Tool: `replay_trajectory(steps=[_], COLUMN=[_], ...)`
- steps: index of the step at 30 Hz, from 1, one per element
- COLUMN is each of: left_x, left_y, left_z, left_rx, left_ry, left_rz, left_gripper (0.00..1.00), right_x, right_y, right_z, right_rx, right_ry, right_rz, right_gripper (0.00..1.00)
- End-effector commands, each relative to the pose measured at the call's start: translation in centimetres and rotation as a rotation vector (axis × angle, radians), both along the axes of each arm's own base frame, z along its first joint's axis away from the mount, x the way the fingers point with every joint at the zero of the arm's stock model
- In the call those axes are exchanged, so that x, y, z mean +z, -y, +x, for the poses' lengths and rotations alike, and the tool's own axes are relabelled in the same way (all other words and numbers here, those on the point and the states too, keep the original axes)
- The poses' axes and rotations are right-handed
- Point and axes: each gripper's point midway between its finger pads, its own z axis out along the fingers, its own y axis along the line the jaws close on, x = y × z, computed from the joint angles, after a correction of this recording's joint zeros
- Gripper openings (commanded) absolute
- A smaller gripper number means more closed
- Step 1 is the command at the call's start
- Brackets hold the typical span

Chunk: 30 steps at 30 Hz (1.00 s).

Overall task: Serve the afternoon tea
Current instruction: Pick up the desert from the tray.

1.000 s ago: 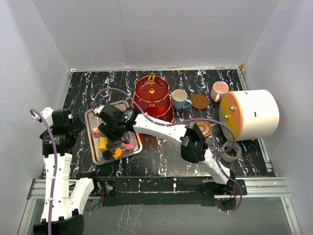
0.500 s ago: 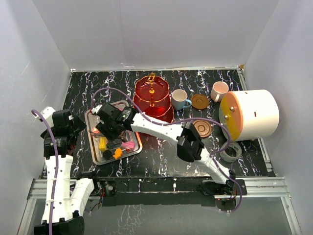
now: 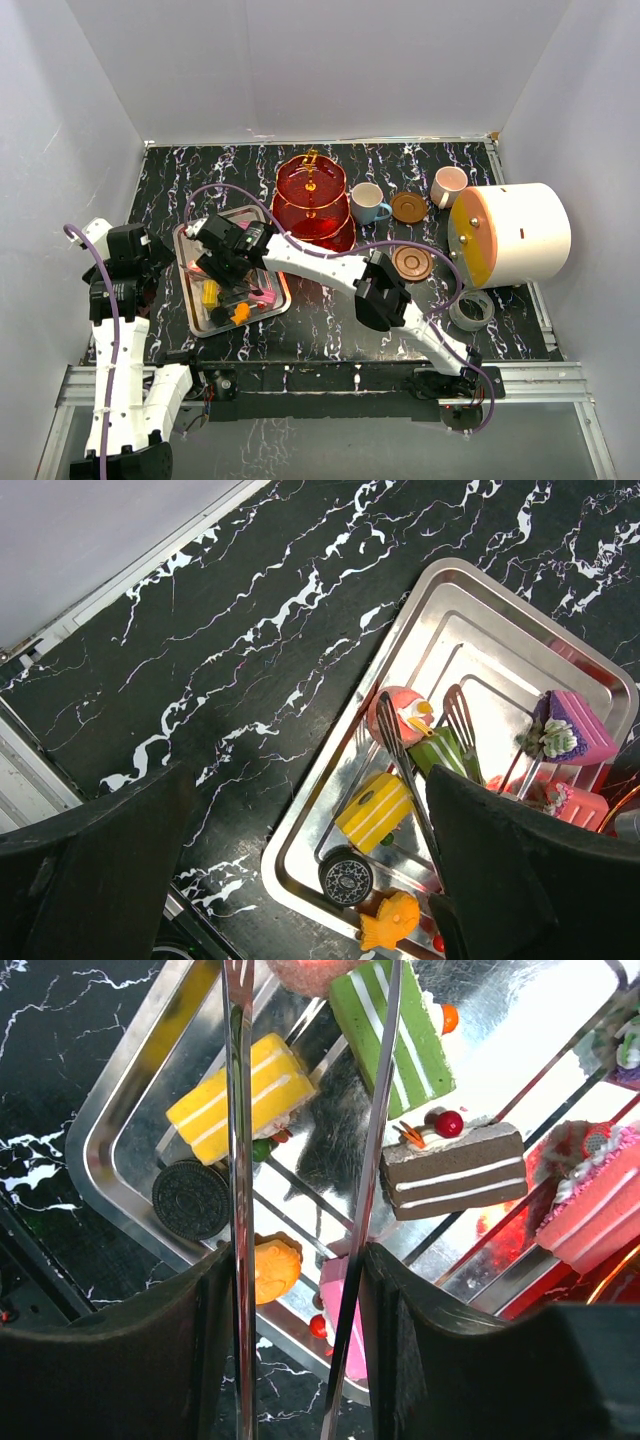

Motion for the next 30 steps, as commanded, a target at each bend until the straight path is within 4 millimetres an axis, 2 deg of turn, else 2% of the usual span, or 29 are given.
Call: replay_trajectory(steps=[1, 7, 13, 15, 30], left_x=[0.1, 0.0, -0.1, -0.1, -0.1], left_y=[-0.2, -0.1, -0.1, -0.1, -0.3], left_z=[-0.2, -0.1, -0.1, -0.2, -0.3], left_rx=[0.015, 0.014, 0.015, 0.017, 0.03], left_ry=[0.006, 0.006, 0.005, 0.006, 0.002], left_rz=[0.011, 0.007, 0.005, 0.005, 0.005], left_gripper=[0.99, 0.99, 0.99, 0.99, 0.99], right_x=[3.1, 3.3, 5.5, 5.7, 3.9], right_y=[0.0, 2.0, 0.5, 0.0, -1.1], right_z=[1.4, 1.1, 0.6, 0.5, 1.9], right_rx=[-0.017, -0.031, 0.002, 0.01, 0.021], right_ry=[0.085, 0.09, 0.068, 0.065, 0.11], right_rz=[0.03, -0.029, 0.057, 0.072, 0.058], right_gripper=[0.46, 0.45, 0.46, 0.47, 0.48])
